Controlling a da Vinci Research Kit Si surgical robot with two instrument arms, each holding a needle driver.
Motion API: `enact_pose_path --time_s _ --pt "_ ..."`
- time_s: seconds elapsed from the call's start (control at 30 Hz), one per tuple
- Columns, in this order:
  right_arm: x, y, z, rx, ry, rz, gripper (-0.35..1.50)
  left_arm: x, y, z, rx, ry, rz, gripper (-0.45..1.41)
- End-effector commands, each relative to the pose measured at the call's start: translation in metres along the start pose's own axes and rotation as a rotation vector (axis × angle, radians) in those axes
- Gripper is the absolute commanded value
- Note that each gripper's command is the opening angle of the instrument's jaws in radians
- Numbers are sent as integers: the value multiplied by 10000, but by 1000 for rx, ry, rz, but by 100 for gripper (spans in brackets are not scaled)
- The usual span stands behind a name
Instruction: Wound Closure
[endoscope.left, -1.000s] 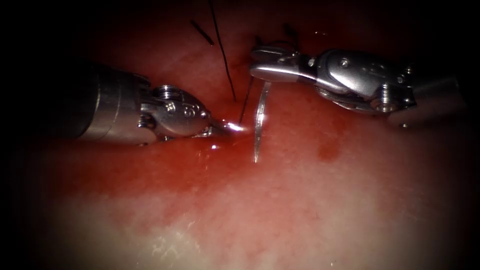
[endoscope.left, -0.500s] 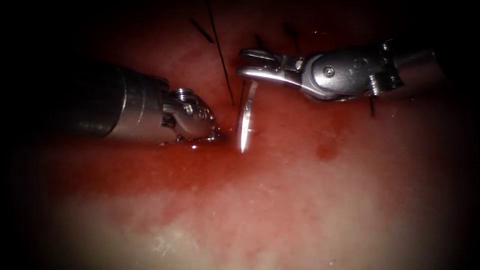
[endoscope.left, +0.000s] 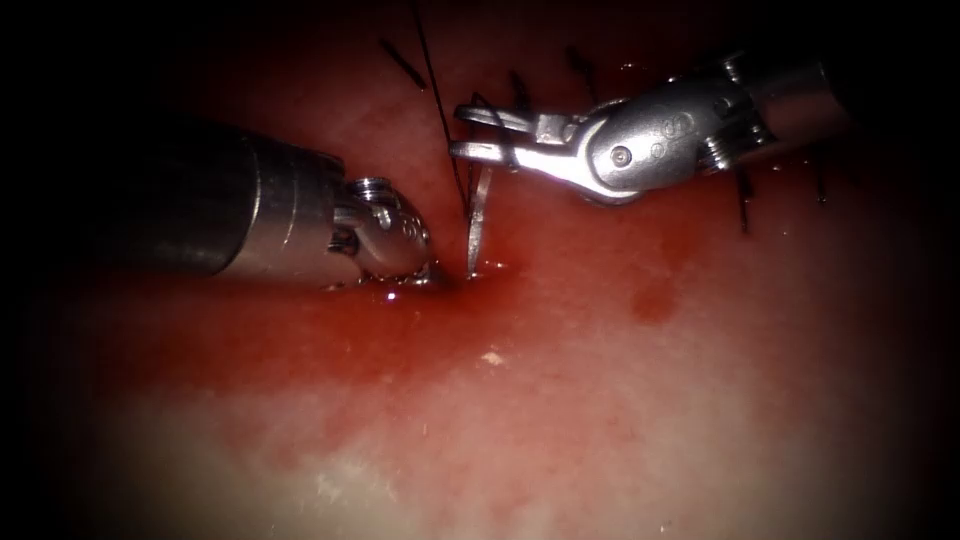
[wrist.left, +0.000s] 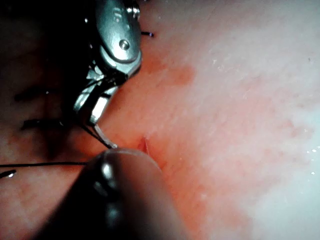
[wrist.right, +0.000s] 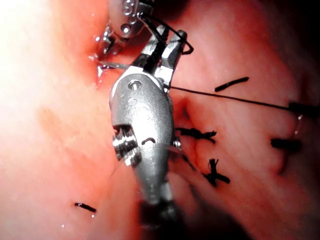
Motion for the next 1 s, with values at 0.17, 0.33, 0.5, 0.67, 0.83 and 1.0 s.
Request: enact_pose_path --time_s 0.17,0.33,0.5,0.67,0.83,1.0 --pt "-13 -11 2 0 -23 -26 -35 1 5 9 -6 0 -10 37" --pt "-12 -11 -1 4 -28 -31 -35 -1 7 10 -6 0 -19 42" --pt "-16 -21 -3 20 -44 -41 -35 -2 7 9 -5 0 -29 37" --pt "-29 -38 -2 42 -63 -65 -35 -1 6 4 3 12 -26 32" --pt "-39 -48 0 59 -77 -80 -35 0 7 -2 10 25 -26 32" --pt "-42 -45 -1 52 -95 -60 -35 1 11 -10 31 39 -26 34"
